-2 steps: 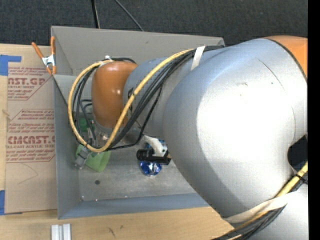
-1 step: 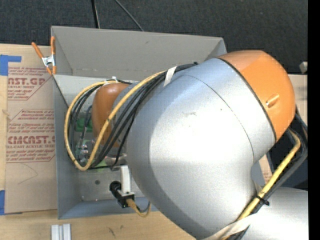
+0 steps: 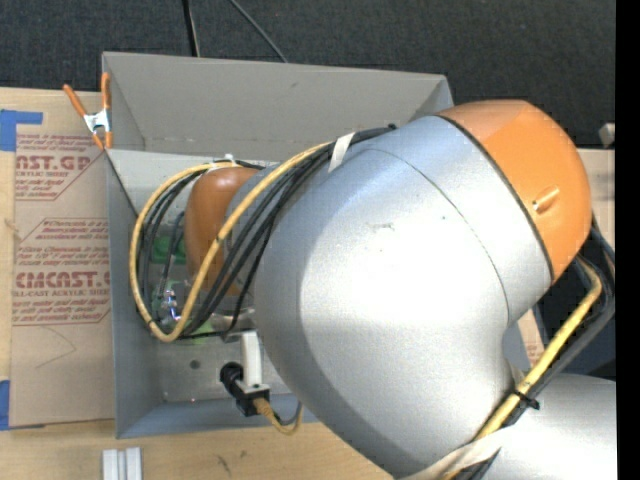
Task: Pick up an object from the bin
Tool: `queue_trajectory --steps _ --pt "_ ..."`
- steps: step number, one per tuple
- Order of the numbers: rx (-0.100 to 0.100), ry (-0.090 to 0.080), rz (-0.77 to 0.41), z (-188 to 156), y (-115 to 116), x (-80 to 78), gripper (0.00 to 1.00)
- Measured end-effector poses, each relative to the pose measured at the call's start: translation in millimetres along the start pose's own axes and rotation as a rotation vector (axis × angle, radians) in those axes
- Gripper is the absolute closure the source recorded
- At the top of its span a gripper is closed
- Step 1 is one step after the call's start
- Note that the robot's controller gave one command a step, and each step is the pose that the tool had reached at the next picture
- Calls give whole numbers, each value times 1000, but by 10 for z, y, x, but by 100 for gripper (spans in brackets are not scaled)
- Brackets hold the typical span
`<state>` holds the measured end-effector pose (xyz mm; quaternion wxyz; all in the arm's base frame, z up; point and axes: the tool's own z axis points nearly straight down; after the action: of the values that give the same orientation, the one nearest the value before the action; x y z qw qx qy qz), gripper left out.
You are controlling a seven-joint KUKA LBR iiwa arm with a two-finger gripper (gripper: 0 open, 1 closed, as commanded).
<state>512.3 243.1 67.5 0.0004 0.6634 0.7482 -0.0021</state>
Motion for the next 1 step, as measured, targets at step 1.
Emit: queue_trajectory --steps 1 --pt "0 1 -1 -2 1 7 100"
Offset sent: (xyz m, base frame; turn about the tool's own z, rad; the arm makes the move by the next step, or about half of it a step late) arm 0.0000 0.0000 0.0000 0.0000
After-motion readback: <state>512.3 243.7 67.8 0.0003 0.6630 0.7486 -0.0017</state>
